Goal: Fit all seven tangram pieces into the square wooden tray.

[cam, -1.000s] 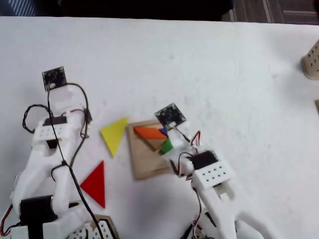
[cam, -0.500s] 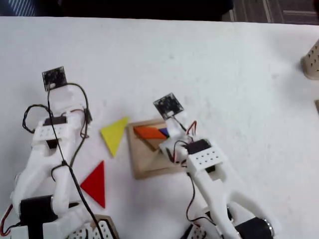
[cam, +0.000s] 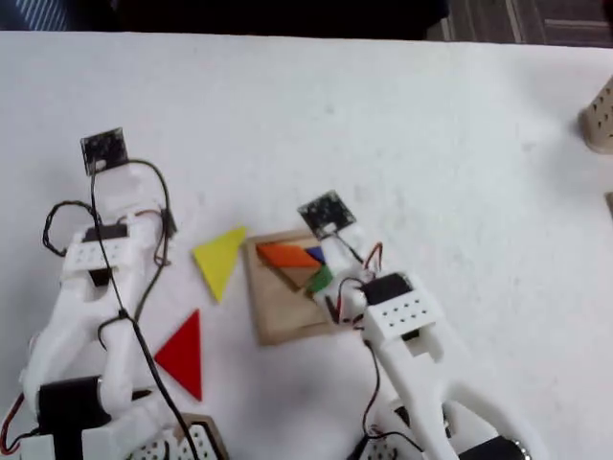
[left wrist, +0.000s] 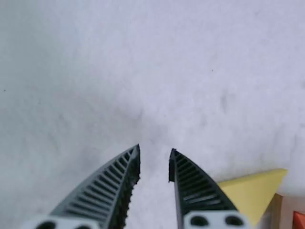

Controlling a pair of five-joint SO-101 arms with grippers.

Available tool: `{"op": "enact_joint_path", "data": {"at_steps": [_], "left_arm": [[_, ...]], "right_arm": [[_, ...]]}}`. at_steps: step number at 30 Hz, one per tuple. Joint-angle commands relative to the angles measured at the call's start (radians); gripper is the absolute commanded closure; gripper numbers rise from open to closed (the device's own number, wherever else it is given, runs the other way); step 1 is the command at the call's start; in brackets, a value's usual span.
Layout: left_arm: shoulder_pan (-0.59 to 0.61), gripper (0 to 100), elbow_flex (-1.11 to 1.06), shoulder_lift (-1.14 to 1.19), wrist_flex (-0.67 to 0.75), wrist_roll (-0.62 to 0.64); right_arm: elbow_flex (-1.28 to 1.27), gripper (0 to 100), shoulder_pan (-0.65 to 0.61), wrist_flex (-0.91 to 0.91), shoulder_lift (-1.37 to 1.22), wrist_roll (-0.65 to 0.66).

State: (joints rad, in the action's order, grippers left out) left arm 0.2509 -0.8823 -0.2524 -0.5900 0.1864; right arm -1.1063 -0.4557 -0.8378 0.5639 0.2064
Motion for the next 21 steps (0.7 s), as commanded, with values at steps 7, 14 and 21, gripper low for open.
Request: {"op": "enact_joint_path", "data": {"at_steps": [7,14,21], "left_arm": [[0.004,98,0.055,-0.001,0.025,-0.012],[0.004,98,0.055,-0.001,0.025,-0.012],[0.004,98,0.055,-0.001,0.025,-0.012]], "right_arm": [[-0.002,98.1,0.127,-0.035,0.252,-0.015],[-0.075,97.8,0.242,-0.036,0.311,-0.006],[-0.130,98.0,0.223,-0.074,0.315,0.060]]}}
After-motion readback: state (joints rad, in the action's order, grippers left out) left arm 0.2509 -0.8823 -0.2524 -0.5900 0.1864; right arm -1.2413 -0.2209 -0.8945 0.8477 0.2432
